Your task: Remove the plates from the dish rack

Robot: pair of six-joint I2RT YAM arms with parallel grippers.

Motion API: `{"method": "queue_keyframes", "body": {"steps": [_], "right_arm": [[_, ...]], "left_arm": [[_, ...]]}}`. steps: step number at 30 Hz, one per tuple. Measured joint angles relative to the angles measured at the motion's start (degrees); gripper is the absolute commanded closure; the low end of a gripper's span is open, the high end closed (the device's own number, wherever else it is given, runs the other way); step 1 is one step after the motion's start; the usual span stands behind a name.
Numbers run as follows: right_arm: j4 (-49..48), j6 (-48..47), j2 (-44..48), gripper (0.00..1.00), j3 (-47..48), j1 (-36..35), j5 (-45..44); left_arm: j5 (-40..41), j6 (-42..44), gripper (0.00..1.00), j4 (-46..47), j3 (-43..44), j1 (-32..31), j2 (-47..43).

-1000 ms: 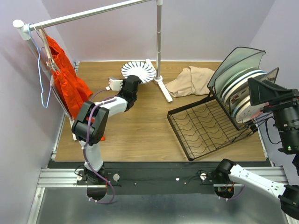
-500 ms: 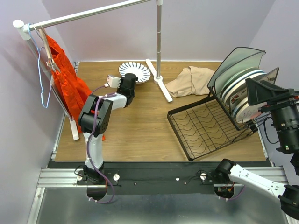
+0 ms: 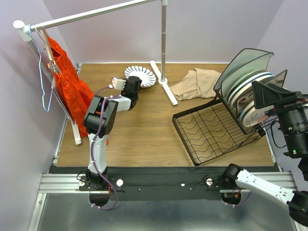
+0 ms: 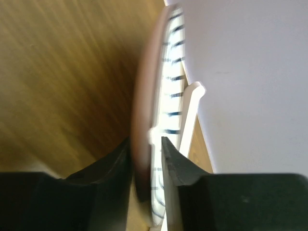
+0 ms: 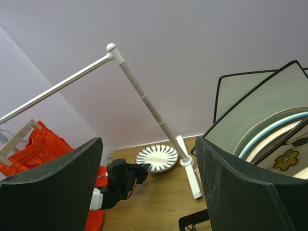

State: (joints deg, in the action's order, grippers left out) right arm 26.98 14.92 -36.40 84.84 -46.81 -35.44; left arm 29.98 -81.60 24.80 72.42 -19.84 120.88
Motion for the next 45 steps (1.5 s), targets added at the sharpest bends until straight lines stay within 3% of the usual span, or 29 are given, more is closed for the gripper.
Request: {"method": "queue_keyframes", "body": {"steps": [2,5,14,28,38,45], "right_arm": [[0.0,0.0,0.0,0.14,-0.1,0.0,0.0],[0.0,0.0,0.0,0.14,-0.1,0.0,0.0],[0.0,0.0,0.2,0.14,-0.1,0.0,0.0],[0.0,0.0,0.2,0.13,-0.1,0.0,0.0],[0.0,0.1,0.2,0.13,-0.1,0.0,-0.5],[1.0,2.3,1.1,0.13,-3.3,0.0,-2.6]], "left_arm": [[-0.9,0.1,0.41,0.8,0.0,0.3,0.4],[-1.6,0.2,0.34,1.7,0.3,0.8,0.7],[-2.4,1.3,0.33,1.2,1.2,1.4,0.7],[-4.2,-1.0,0.29,-11.7,3.5,1.4,0.7],[-4.6,-2.8,0.17,-20.5,6.0,1.4,0.7],[-6.9,-1.7,0.16,-22.4,3.5,1.4,-2.0]]}}
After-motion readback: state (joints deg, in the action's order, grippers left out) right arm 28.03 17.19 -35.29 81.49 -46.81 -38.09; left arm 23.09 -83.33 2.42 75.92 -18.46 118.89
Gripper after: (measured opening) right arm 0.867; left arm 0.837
